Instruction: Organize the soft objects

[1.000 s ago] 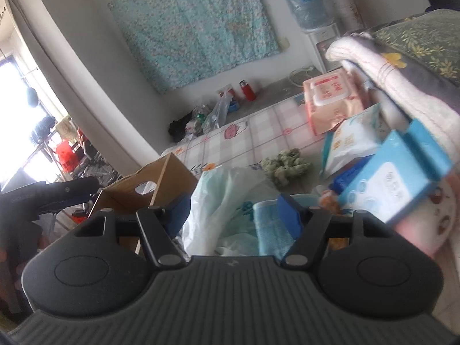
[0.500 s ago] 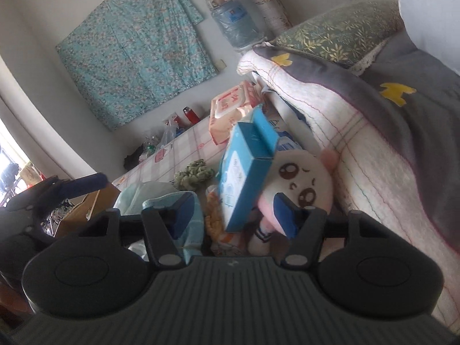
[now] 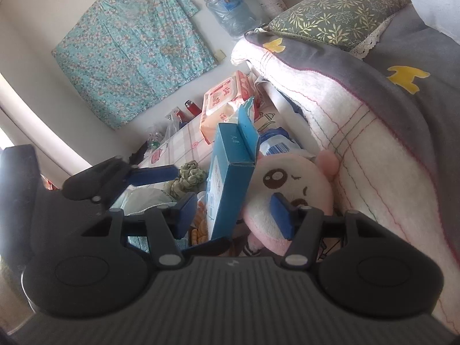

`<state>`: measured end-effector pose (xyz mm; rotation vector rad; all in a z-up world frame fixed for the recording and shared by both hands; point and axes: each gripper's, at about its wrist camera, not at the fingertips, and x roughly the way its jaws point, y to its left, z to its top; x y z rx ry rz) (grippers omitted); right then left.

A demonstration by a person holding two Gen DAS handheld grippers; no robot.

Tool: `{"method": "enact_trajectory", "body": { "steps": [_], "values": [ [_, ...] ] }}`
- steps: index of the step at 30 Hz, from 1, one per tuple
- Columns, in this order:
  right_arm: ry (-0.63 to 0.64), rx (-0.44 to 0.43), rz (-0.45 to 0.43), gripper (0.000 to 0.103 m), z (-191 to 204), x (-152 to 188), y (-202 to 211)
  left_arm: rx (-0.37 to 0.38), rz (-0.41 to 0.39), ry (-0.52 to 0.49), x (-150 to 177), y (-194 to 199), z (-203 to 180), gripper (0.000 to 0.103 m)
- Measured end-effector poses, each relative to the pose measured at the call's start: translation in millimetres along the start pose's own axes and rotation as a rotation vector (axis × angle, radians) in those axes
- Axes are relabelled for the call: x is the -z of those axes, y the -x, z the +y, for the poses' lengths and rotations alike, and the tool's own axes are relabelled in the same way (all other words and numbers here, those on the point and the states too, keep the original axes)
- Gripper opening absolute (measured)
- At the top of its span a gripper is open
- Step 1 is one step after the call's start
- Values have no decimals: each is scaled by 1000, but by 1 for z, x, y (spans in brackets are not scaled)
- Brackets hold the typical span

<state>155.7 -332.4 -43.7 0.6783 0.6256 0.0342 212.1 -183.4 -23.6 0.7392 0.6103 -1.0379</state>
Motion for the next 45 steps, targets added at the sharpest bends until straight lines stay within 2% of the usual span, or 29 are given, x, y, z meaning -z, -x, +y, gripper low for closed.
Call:
{"method": "enact_trajectory", "body": {
  "steps": [6, 9, 12, 14, 16, 17, 19, 21, 23, 27, 30, 33, 35, 39, 42, 45],
  "values": [
    [-14, -13, 5, 51, -3, -1, 3, 59, 44, 9, -7, -20, -2, 100],
    [-18, -15, 5, 49, -4, 1, 5, 48, 49, 19, -7, -24, -6, 98],
    [-20, -15, 4, 49, -4, 0, 5, 47, 45, 45, -8, -19, -5, 88],
    [-24, -16, 3, 49, -6, 0, 6, 87, 27, 75, -9, -11, 0, 84],
    [-32, -20, 4, 49, -7, -1, 6, 114, 12, 71, -9, -7, 3, 85],
    [-37, -23, 5, 49, -8, -1, 7, 103, 17, 57, -9, -8, 3, 86],
    [-43, -26, 7, 50, -8, -2, 7, 56, 43, 25, -9, -16, 4, 95],
    [-44, -27, 9, 50, -8, -1, 9, 29, 57, 2, -8, -23, 8, 96],
    [-45, -25, 13, 50, -7, -1, 9, 55, 61, -2, -7, -27, 15, 101],
    [-43, -14, 15, 50, -5, 0, 7, 130, 74, -9, -11, -38, 25, 103],
    [-44, -3, 8, 51, -4, 0, 6, 192, 94, 41, -12, -44, 33, 103],
    [-45, -5, 7, 52, -3, 1, 5, 247, 92, 99, -10, -47, 38, 101],
    [-44, -7, 6, 52, -3, 1, 3, 271, 87, 115, -8, -47, 36, 95],
    [-38, 7, -4, 52, -1, 1, 0, 269, 65, 107, -8, -41, 29, 76],
    [-40, 4, -15, 52, 0, 2, -1, 222, 45, 96, -10, -32, 20, 76],
    [-41, 14, -21, 49, 3, 3, -1, 161, 26, 36, -14, -24, 5, 76]
  ]
}}
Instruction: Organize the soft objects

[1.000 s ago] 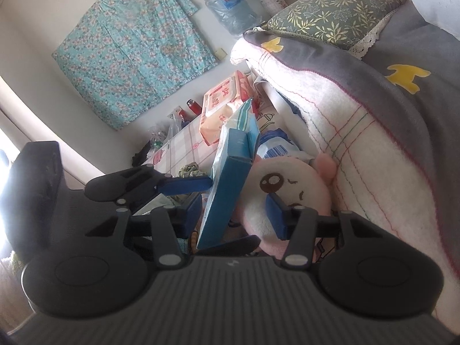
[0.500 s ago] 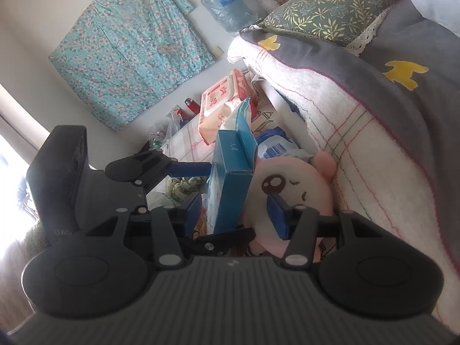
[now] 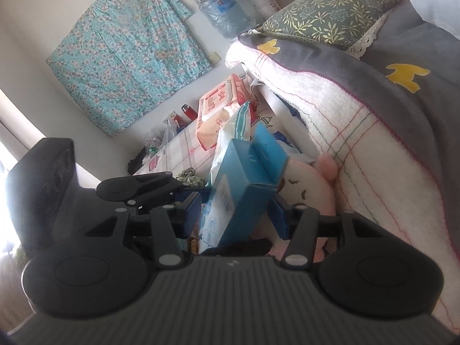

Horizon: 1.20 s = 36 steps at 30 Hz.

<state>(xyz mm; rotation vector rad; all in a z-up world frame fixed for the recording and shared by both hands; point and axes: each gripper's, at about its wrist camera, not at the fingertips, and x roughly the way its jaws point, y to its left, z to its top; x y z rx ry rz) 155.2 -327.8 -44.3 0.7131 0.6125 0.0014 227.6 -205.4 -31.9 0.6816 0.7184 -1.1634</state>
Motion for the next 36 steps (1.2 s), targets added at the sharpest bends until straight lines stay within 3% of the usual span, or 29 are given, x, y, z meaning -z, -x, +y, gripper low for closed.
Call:
{"method": "enact_trajectory", "body": {
  "steps": [7, 16, 21, 28, 36],
  "values": [
    [20, -40, -32, 32, 16, -3, 19, -60, -69, -68, -7, 32, -26, 75],
    [111, -141, -88, 32, 66, -16, 60, -194, -173, -27, -9, 102, -38, 75],
    [168, -239, -59, 32, 111, -21, 67, -272, -216, 73, 4, 150, -28, 75],
    [253, -393, 131, 32, 205, -10, 33, -412, -197, 290, 47, 214, 3, 75],
    [368, -466, 431, 33, 328, 39, -48, -551, -87, 619, 142, 260, 59, 75]
  ]
}}
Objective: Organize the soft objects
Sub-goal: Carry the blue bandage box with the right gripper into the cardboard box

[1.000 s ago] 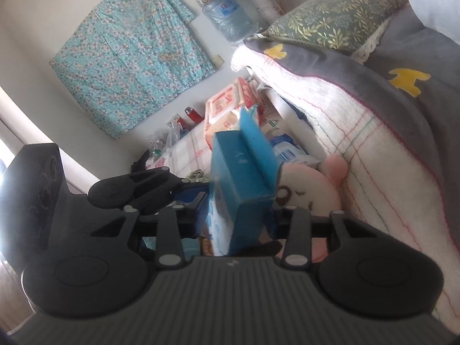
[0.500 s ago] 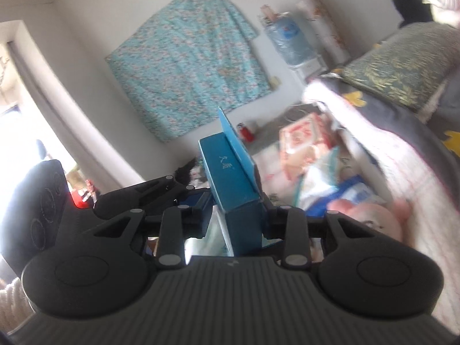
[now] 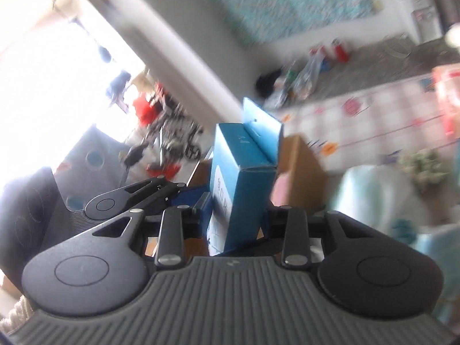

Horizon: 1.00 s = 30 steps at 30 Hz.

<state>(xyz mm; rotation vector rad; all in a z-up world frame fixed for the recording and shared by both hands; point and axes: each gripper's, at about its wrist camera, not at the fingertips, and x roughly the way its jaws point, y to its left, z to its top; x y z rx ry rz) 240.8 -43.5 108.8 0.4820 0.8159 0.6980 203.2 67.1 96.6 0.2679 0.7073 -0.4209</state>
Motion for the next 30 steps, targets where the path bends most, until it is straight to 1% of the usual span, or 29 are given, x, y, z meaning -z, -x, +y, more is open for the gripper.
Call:
{"method": "enact_trajectory", "body": {
  "steps": [3, 5, 7, 9, 12, 15, 17, 18, 19, 20, 22, 24, 26, 28, 30],
  "values": [
    [18, -5, 110, 35, 24, -3, -55, -46, 64, 117, 16, -6, 47, 75],
    [22, 7, 175, 36, 33, -8, -89, -52, 104, 195, 24, -16, 74, 75],
    [27, 27, 217, 38, 40, -10, -118, -54, 139, 274, 34, -25, 104, 75],
    [49, 73, 241, 40, 46, -16, -143, -68, 176, 331, 41, -38, 127, 75],
    [109, 156, 224, 44, 47, -24, -167, -91, 232, 403, 55, -57, 156, 75],
    [142, 193, 189, 48, 36, -35, -171, -109, 272, 489, 66, -79, 178, 75],
    [144, 194, 168, 50, 30, -38, -168, -148, 294, 531, 72, -95, 190, 74],
    [144, 195, 159, 50, 22, -40, -166, -164, 310, 547, 77, -103, 195, 66],
    [146, 198, 151, 51, 18, -41, -162, -181, 333, 560, 79, -111, 199, 61],
    [150, 202, 143, 52, 10, -42, -154, -194, 352, 574, 81, -118, 203, 61],
    [156, 210, 130, 53, 4, -42, -147, -207, 379, 588, 87, -125, 205, 63],
    [151, 206, 124, 53, -6, -43, -142, -206, 410, 577, 91, -128, 205, 66],
    [145, 199, 115, 53, -12, -43, -136, -201, 411, 573, 95, -121, 205, 69],
    [139, 190, 107, 54, -16, -42, -130, -191, 403, 586, 97, -108, 205, 75],
    [128, 180, 99, 54, -20, -41, -126, -186, 385, 576, 98, -93, 204, 76]
  ]
}}
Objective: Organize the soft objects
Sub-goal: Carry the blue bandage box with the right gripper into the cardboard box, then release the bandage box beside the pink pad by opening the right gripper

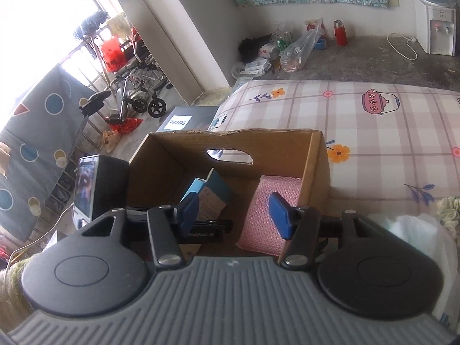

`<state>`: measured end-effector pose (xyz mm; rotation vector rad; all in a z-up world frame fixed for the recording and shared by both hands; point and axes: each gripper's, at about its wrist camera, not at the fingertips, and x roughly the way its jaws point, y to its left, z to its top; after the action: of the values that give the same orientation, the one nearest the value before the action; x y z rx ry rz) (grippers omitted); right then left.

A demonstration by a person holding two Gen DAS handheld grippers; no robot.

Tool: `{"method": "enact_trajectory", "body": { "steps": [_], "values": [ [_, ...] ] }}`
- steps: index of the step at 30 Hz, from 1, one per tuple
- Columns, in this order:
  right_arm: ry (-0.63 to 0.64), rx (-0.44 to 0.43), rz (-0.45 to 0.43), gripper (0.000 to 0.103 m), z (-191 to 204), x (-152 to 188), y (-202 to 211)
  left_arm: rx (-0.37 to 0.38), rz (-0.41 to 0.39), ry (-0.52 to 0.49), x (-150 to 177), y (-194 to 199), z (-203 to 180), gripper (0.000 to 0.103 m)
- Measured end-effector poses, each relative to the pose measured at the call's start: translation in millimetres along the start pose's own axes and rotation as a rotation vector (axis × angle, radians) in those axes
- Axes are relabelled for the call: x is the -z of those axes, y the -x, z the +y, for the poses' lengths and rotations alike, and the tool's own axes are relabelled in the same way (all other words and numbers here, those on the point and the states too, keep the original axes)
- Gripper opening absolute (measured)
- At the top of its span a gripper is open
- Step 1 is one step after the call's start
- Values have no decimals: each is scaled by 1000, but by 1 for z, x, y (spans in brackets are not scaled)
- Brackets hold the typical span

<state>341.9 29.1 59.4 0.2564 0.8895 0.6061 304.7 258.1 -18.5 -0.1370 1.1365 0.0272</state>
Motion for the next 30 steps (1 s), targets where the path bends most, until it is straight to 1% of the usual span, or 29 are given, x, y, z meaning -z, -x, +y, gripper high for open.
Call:
{"method": "enact_trajectory", "body": {
  "steps": [2, 3, 4, 5, 6, 7, 9, 10, 11, 12, 13, 15, 16, 17, 19, 21, 23, 25, 26, 27, 28, 30],
  "values": [
    [-9, -11, -7, 54, -3, 3, 6, -39, -15, -27, 6, 13, 3, 75],
    [-12, -14, -11, 54, -4, 5, 9, -55, -28, -38, 10, 20, 4, 70],
    [-15, -18, -14, 55, -5, 6, 11, -63, -39, -48, 13, 27, 5, 63],
    [-18, -20, -16, 55, -5, 8, 14, -67, -48, -58, 15, 33, 4, 59],
    [-20, -21, -18, 55, -5, 9, 15, -76, -55, -63, 17, 38, 5, 48],
    [-19, -21, -19, 55, -5, 11, 16, -90, -65, -67, 18, 42, 5, 33],
    [-16, -18, -24, 55, -3, 15, 19, -138, -89, -91, 23, 51, 0, 22],
    [-15, -16, -25, 55, -3, 15, 17, -179, -108, -107, 22, 51, -8, 21],
    [-15, -15, -26, 55, -2, 16, 18, -221, -123, -130, 25, 53, -13, 21],
    [-15, -15, -26, 55, -2, 17, 20, -246, -132, -158, 23, 52, -24, 21],
    [-15, -15, -26, 55, -2, 18, 21, -247, -132, -177, 25, 52, -29, 21],
    [-14, -12, -27, 55, -2, 18, 22, -210, -116, -188, 23, 51, -39, 24],
    [-13, -10, -28, 55, -2, 19, 23, -188, -115, -188, 20, 49, -48, 29],
    [-14, -7, -28, 55, -3, 20, 23, -162, -117, -190, 21, 50, -51, 30],
    [-19, -1, -26, 55, -5, 22, 25, -127, -123, -199, 23, 54, -58, 46],
    [-24, 3, -24, 55, -8, 24, 27, -93, -145, -216, 28, 58, -62, 55],
    [-31, 5, -23, 55, -10, 25, 29, -93, -164, -231, 32, 60, -64, 59],
    [-34, 4, -23, 55, -11, 27, 30, -116, -165, -237, 35, 58, -66, 66],
    [-35, 3, -23, 55, -11, 27, 30, -130, -154, -233, 35, 55, -68, 68],
    [-35, 1, -23, 55, -11, 27, 31, -141, -130, -225, 33, 50, -67, 72],
    [-36, -1, -23, 55, -11, 28, 31, -145, -96, -217, 32, 46, -65, 75],
    [-39, -8, -22, 55, -10, 28, 30, -125, -9, -200, 31, 38, -56, 75]
  ]
}}
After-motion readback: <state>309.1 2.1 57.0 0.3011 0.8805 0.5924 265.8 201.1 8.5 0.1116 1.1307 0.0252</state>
